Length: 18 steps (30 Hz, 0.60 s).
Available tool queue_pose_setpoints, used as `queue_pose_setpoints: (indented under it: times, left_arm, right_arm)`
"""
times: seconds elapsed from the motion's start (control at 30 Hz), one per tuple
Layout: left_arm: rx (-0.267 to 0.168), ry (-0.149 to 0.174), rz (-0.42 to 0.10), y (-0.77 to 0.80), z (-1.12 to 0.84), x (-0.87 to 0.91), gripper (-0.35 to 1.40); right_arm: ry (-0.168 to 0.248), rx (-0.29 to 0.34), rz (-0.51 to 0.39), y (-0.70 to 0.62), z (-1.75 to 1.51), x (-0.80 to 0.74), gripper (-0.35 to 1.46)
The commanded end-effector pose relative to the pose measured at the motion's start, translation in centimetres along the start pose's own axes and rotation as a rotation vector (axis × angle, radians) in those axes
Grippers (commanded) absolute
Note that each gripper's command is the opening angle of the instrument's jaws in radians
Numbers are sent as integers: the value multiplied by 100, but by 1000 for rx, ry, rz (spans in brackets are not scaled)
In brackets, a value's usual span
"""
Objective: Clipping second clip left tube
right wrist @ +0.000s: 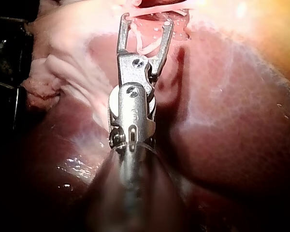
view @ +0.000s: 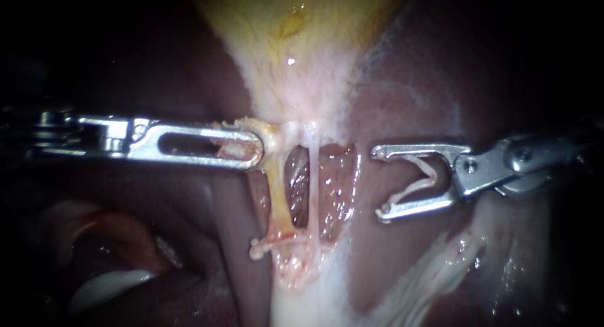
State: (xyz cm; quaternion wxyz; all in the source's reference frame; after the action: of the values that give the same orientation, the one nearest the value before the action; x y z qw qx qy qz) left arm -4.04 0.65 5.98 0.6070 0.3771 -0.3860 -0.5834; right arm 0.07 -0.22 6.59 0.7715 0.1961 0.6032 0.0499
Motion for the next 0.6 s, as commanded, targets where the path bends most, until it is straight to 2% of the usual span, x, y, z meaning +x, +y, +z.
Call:
queue_pose_setpoints:
  times: [0.03,0.3,0.6]
  left_arm:
    - [1,0,1,2,1,0,-35]
    - [0,-2,1,3,1,-1,-35]
    - [-4,-7,1,3,0,0,-35]
  right_arm:
    - [-1,3,-3,-1,6,-3,50]
    - [-1,33,48,-9,71,-27,50]
    - [-4,53,85,-5,128,-52,50]
